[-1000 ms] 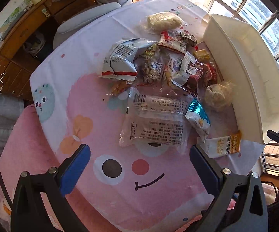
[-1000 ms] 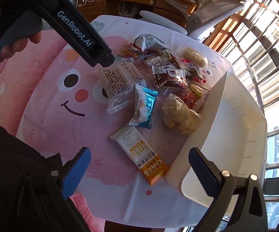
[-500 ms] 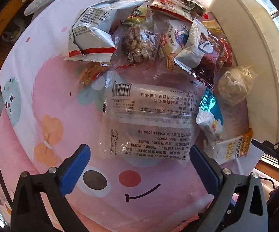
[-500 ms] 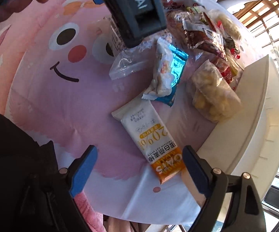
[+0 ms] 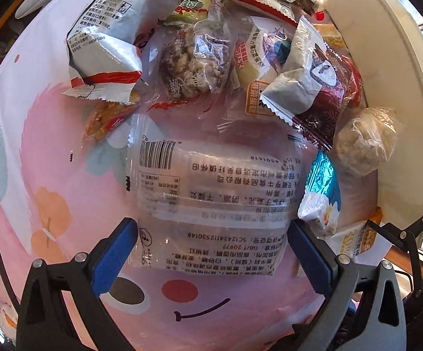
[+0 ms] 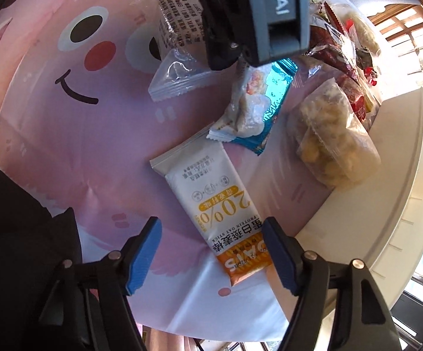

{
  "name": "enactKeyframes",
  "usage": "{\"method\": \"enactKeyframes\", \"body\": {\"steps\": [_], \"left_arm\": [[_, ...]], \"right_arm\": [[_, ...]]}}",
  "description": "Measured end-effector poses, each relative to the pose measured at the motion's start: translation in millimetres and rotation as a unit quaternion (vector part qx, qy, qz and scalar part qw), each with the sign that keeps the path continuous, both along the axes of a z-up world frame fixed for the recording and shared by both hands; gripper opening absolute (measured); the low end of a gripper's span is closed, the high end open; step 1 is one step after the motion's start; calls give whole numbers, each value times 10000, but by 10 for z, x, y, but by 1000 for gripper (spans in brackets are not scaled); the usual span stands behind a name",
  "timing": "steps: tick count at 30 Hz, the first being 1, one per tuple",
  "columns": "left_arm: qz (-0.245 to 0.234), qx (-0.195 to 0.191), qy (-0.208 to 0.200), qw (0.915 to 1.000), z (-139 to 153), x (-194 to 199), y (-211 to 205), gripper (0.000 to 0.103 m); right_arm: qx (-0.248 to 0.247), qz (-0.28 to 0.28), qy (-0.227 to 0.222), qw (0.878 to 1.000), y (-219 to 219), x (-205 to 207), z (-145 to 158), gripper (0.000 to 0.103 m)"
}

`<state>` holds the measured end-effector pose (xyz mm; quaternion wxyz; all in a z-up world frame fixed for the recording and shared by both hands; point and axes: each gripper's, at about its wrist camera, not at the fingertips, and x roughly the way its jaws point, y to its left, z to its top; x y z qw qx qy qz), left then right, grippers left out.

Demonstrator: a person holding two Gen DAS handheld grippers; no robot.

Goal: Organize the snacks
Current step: 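Close the left tool on the clear bread bag while the right tool grasps the OATS bar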

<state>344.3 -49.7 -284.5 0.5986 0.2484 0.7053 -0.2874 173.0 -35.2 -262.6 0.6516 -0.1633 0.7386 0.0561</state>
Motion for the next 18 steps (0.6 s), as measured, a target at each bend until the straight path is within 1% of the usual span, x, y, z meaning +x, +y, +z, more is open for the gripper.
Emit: {"method": "enactKeyframes", "body": {"steps": [6, 12, 13, 15, 16, 18], "left_arm": [[-86, -30, -9, 10000, -138, 51, -176, 101], [-20, -122, 31, 9999, -171, 94, -148, 97], [-20, -116, -18, 9999, -166, 104, -119, 93], [12, -152, -27, 9999, -121, 116, -59, 87], [32, -182, -8, 9998, -104, 126, -28, 84], [51, -218, -33, 9997, -87, 137, -13, 80]], "right_arm": [[-71, 139, 87, 9998, 8, 115, -116, 68], [-51, 226, 169, 9996, 47, 221, -223, 63], [-29, 226, 185, 9996, 52, 236, -236, 61], [105, 177, 255, 9995, 69, 225, -219, 52], [170, 155, 290, 9993, 75, 229, -219, 46], [180, 146, 307, 9993, 95, 246, -231, 43]]}}
